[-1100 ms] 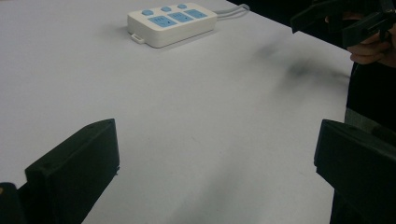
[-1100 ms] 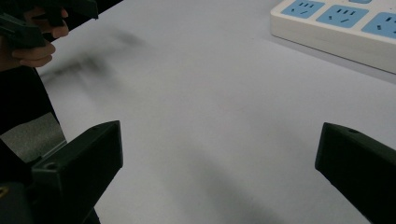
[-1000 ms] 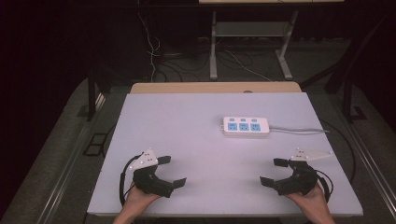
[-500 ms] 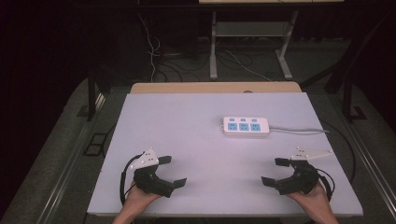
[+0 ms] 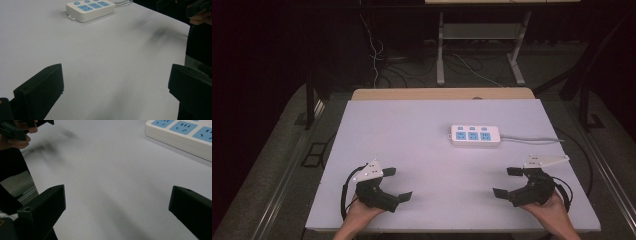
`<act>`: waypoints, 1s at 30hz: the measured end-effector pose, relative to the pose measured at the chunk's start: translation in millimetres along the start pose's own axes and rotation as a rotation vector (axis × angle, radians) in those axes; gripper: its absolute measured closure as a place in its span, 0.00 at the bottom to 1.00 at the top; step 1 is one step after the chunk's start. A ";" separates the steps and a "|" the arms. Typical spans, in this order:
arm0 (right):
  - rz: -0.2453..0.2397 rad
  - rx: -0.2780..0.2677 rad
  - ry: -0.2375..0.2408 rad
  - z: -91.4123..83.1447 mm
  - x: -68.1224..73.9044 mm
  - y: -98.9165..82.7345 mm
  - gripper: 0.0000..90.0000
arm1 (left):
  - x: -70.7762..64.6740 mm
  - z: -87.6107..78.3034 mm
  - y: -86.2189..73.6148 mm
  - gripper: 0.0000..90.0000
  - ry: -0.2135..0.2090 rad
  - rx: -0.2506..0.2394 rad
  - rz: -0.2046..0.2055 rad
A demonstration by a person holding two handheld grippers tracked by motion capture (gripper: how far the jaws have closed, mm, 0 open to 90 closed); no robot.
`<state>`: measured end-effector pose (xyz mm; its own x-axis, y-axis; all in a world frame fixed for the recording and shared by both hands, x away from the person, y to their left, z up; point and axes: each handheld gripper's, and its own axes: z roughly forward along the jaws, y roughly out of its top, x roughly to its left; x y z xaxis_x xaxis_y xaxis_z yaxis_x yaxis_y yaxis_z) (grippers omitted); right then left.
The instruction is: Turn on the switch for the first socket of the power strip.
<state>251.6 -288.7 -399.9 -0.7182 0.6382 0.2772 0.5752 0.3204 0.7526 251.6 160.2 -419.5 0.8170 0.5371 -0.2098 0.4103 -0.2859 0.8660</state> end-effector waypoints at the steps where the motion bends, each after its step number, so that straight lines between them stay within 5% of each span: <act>1: -0.006 0.013 -0.005 -2.6 0.0 4.2 0.01 | 0.1 0.0 -0.1 0.00 0.000 0.000 0.000; 30: -0.049 0.078 0.012 -9.2 -19.5 50.1 0.00 | 1.4 -0.5 -1.9 0.00 0.014 0.004 -0.013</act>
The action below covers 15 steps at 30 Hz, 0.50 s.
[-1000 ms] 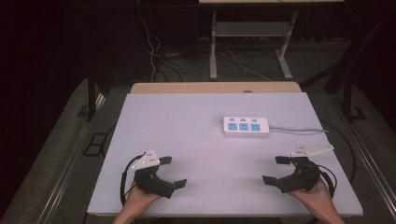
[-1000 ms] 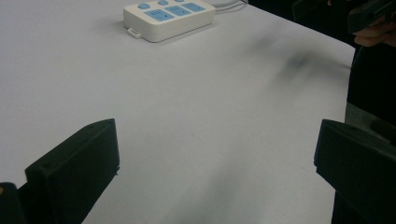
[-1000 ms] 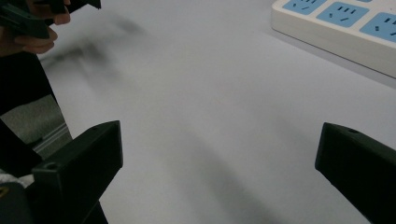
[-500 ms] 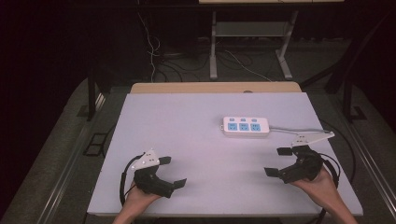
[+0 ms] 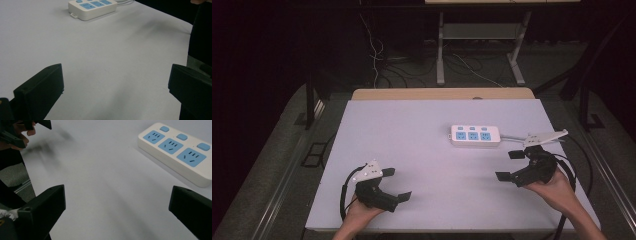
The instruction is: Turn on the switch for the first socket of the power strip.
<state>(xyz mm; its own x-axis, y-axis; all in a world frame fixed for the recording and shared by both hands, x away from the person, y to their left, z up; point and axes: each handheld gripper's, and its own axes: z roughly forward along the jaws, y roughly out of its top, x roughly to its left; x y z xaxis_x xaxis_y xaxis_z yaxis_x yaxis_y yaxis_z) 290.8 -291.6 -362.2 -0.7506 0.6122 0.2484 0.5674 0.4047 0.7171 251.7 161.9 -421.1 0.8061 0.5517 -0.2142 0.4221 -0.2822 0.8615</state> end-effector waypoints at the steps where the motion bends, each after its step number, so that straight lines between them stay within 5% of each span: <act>1: -0.005 0.008 -0.003 0.5 -2.4 4.3 0.00 | 0.2 -0.2 -0.1 0.00 0.002 0.000 -0.002; 15: -0.043 0.054 -0.024 2.2 -14.9 33.4 0.00 | 0.8 -0.6 -0.4 0.00 0.006 -0.003 -0.002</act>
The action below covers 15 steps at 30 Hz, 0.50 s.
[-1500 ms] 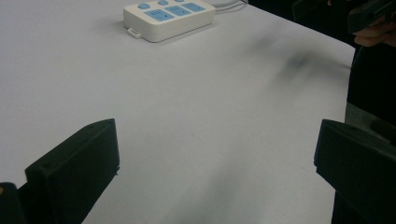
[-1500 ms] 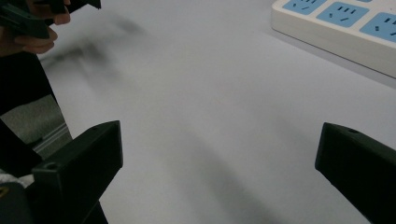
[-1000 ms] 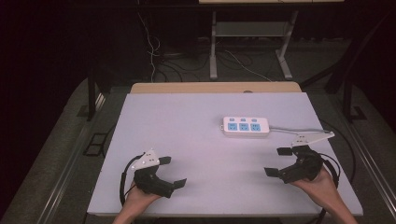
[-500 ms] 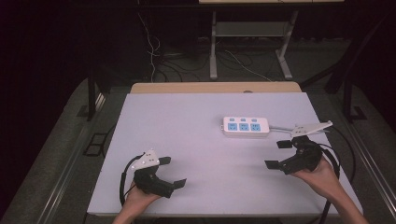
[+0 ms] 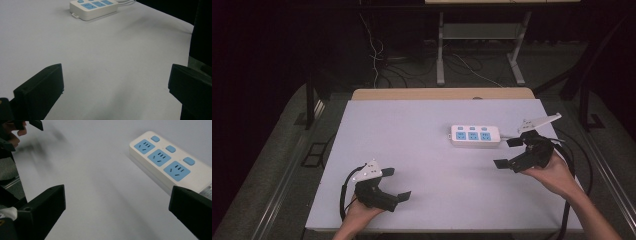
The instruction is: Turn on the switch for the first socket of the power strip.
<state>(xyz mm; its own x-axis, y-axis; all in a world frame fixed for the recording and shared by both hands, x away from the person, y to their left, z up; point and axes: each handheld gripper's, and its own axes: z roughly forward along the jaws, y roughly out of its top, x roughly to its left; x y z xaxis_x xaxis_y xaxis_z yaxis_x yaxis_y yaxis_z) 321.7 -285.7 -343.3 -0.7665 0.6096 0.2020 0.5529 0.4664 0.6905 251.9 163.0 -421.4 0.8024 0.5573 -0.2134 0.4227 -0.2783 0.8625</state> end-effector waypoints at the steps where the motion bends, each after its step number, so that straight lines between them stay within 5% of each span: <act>1: 0.004 0.003 -0.003 0.5 -1.6 1.7 0.00 | 0.1 -0.1 0.0 0.00 0.001 -0.003 -0.002; 15: 0.033 0.010 -0.028 7.2 -25.2 17.9 0.01 | 0.5 -0.4 -0.3 0.00 0.001 -0.003 -0.009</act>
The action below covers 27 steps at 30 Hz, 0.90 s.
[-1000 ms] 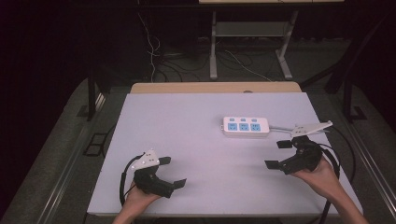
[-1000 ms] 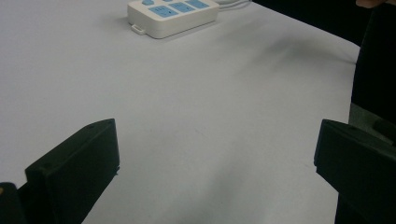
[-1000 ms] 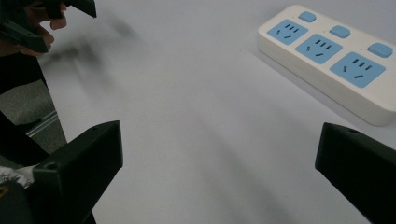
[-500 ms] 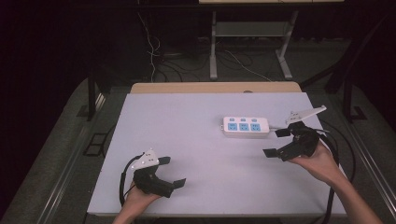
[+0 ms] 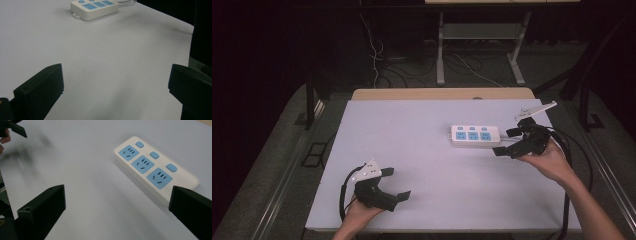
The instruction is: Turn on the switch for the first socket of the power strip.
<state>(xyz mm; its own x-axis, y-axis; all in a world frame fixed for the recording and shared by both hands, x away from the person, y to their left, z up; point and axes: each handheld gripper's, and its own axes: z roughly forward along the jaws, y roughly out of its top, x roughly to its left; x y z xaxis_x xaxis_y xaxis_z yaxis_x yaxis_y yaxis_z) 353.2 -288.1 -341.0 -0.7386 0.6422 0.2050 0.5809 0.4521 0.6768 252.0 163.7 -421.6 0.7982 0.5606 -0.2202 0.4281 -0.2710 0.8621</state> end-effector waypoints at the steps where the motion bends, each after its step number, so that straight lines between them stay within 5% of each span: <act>1: 0.000 0.000 0.000 0.0 0.0 0.0 0.01 | 0.0 -0.1 0.0 0.00 0.000 0.000 0.000; 27: 0.049 0.030 -0.062 14.7 -31.6 33.0 0.01 | 0.6 -0.4 0.0 0.00 0.000 -0.001 0.000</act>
<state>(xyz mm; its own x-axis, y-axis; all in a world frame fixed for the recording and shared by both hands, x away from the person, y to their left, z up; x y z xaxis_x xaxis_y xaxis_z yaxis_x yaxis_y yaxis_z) 400.7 -284.4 -335.6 -0.6869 0.7008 0.1926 0.6267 0.4369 0.6453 252.3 164.3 -421.6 0.7982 0.5606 -0.2204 0.4278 -0.2700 0.8626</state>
